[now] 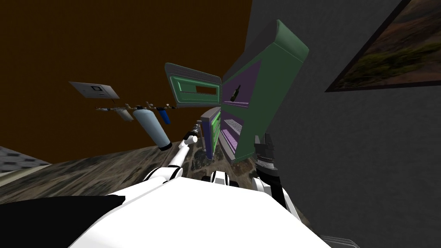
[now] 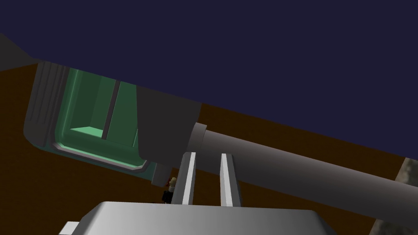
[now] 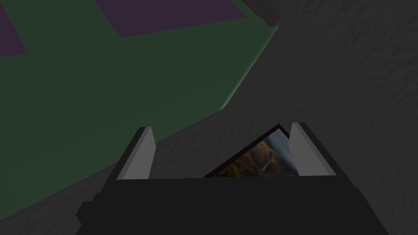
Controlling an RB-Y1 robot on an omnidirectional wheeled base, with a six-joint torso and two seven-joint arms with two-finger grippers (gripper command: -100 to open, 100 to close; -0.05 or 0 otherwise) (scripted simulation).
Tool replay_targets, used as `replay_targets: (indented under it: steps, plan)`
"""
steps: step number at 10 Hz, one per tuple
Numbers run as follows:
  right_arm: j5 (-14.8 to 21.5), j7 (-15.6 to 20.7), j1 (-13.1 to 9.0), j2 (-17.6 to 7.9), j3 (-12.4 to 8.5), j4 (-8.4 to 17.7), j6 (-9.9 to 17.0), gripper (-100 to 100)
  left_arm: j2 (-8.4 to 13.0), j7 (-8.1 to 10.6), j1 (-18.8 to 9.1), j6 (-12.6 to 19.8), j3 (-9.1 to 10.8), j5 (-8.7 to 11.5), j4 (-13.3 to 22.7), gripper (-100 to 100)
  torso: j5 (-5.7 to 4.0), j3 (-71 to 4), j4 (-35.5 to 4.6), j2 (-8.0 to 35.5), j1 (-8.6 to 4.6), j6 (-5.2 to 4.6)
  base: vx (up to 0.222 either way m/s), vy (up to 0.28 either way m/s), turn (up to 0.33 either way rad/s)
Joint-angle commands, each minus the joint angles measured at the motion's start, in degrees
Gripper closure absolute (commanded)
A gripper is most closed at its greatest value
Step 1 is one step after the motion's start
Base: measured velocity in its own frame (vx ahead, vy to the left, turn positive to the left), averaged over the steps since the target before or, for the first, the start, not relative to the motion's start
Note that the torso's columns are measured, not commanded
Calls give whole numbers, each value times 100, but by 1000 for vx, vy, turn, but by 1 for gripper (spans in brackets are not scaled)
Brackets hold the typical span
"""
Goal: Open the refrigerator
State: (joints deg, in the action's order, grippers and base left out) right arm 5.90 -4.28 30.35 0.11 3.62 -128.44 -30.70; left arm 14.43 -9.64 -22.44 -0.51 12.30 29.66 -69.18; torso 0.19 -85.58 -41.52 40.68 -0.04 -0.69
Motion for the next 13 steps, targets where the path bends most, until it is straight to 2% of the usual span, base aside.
replay_targets:
  steps: [1, 3, 4, 5, 7, 9, 10, 13]
  plan:
    - [0, 0, -1, 0, 0, 0, 0, 0, -4, 51, 443, 103, -62, -5, -461, 100, 9, 0, 5, 3, 16, -15, 25, 6, -48]
    - [0, 0, -2, -1, -1, 0, 0, 0, -4, 51, 460, 103, -62, -5, -779, 100, 7, 21, -14, 35, 23, 5, -6, 9, -4]
    - [0, 0, -2, -1, -1, 0, 0, 0, -16, 303, 765, 320, -222, -120, -1004, 100, -4, 36, -31, 57, 9, 11, 131, -5, 141]
    - [0, 0, 1, -1, -1, 0, 0, 0, -16, 303, 915, 320, -222, -120, -1205, 100, -8, 30, -28, 40, -1, 25, 171, -26, 119]
    - [0, 0, -1, 0, 0, 0, 0, 0, -16, 303, 1245, 320, -222, -120, -1551, 100, 5, 19, -7, 31, 5, -10, 51, -14, -18]
    - [0, 0, -2, 0, 0, 0, 0, 0, -16, 303, 1290, 320, -222, -120, -1812, 100, -2, 46, -32, 72, 11, 14, -5, -5, -9]
    - [0, 0, -2, -1, 0, 0, 0, 0, -29, 556, 1571, 537, -381, -236, -1996, 100, -9, 55, -45, 86, 6, 22, 120, -28, 112]
    - [0, 0, 0, 0, 0, 0, 0, 0, -29, 556, 2121, 537, -381, -236, -2601, 100, -17, 93, -70, 146, 4, 55, 112, -25, 21]
